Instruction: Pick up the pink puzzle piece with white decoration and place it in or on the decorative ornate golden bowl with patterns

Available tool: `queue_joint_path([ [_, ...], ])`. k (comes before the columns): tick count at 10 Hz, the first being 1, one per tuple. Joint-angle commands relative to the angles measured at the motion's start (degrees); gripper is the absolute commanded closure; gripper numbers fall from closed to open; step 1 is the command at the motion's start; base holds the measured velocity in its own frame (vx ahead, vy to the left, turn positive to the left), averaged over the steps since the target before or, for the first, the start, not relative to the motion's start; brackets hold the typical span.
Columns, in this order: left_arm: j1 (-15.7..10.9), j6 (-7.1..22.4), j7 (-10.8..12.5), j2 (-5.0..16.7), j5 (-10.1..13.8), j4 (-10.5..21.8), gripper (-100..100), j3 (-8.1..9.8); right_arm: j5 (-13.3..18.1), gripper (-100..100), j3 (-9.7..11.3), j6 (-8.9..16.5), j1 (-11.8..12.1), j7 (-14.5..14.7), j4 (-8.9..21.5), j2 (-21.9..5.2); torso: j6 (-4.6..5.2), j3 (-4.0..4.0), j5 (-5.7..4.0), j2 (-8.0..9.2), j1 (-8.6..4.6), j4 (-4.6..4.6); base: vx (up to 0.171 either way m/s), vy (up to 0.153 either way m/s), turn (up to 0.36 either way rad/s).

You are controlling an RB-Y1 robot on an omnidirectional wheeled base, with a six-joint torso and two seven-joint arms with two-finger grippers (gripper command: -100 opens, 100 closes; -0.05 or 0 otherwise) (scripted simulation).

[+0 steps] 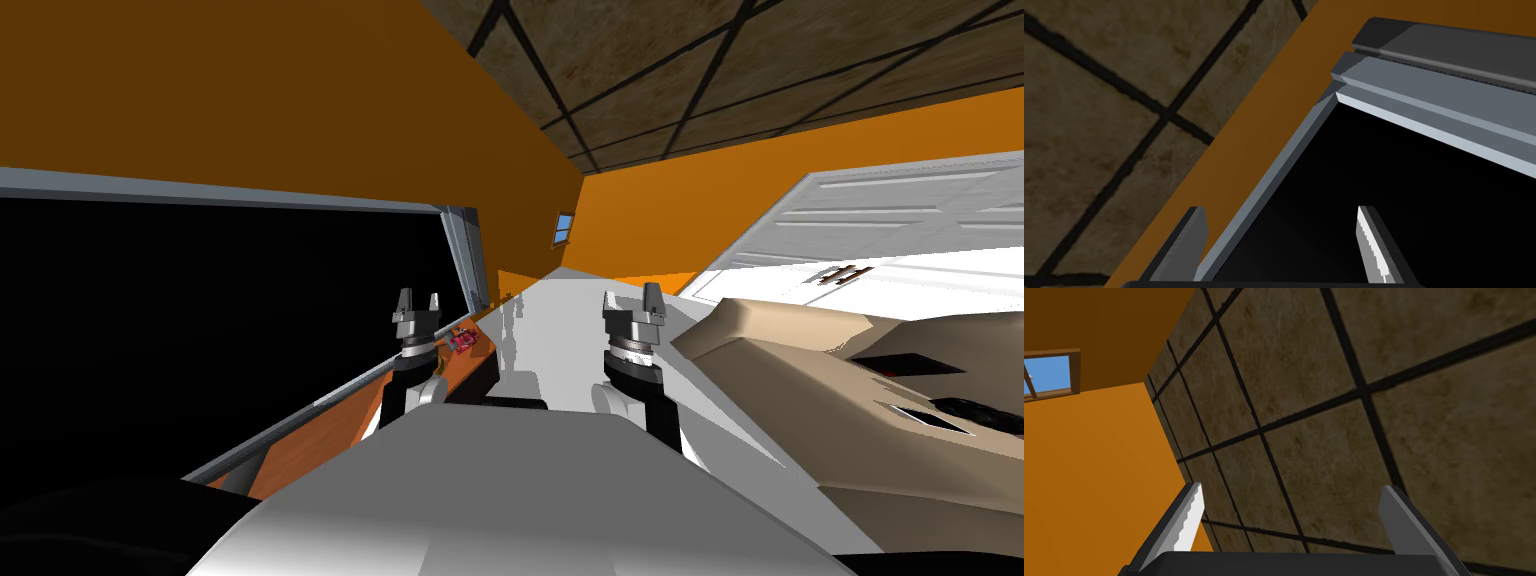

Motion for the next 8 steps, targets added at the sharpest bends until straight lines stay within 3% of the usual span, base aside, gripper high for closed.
queue_joint_path([
  [1, -0.12, 1.09, 0.02, 1.60, 0.59, 1.33, -100, 0.22, 0.00, 0, 0.00, 0.00, 0.00, 0.00, 0.00, 0.00, 0.00, 0.00, 0.00, 0.00, 0.00, 0.00, 0.005, -0.045, 0.023],
  [8, -2.56, 9.22, 0.19, 7.84, 5.32, 10.88, -100, 2.16, 0.00, 0, 0.01, 0.00, 0.00, 0.00, 0.00, 0.01, 0.00, -0.10, -0.08, -0.17, -0.34, -0.04, 0.030, -0.087, 0.018],
])
